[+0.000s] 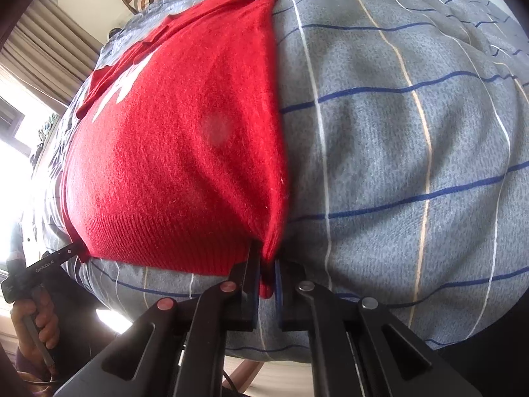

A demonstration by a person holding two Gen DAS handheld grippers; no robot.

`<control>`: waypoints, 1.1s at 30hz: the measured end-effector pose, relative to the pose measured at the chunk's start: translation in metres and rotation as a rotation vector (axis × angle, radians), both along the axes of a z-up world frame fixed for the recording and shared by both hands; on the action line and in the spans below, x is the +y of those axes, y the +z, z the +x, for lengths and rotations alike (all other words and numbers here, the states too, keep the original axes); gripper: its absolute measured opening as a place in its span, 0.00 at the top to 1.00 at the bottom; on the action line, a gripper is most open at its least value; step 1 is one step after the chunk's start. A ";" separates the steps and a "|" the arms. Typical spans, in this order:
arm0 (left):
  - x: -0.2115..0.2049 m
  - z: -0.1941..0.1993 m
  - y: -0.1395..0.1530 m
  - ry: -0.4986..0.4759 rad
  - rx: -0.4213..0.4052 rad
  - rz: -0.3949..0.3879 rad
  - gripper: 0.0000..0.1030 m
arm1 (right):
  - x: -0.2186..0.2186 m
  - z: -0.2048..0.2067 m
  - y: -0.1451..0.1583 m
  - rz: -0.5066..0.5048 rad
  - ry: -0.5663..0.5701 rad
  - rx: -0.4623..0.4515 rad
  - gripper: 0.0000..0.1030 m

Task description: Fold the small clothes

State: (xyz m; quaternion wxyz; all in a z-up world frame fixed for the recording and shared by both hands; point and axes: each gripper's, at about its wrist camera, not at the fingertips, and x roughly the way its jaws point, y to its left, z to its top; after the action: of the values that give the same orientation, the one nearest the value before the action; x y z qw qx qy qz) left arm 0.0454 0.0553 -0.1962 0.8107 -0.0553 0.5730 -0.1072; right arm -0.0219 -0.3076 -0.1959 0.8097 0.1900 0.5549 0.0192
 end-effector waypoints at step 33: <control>0.064 0.000 0.067 0.355 -0.330 0.156 0.13 | 0.083 0.158 0.148 -0.443 0.598 -0.377 0.46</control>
State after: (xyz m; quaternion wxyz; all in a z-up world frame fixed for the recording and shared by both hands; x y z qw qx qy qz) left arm 0.0450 0.1190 -0.1296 0.9011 -0.0742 0.4207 0.0740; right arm 0.1366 -0.2250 -0.0483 0.8773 -0.1650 0.4183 0.1680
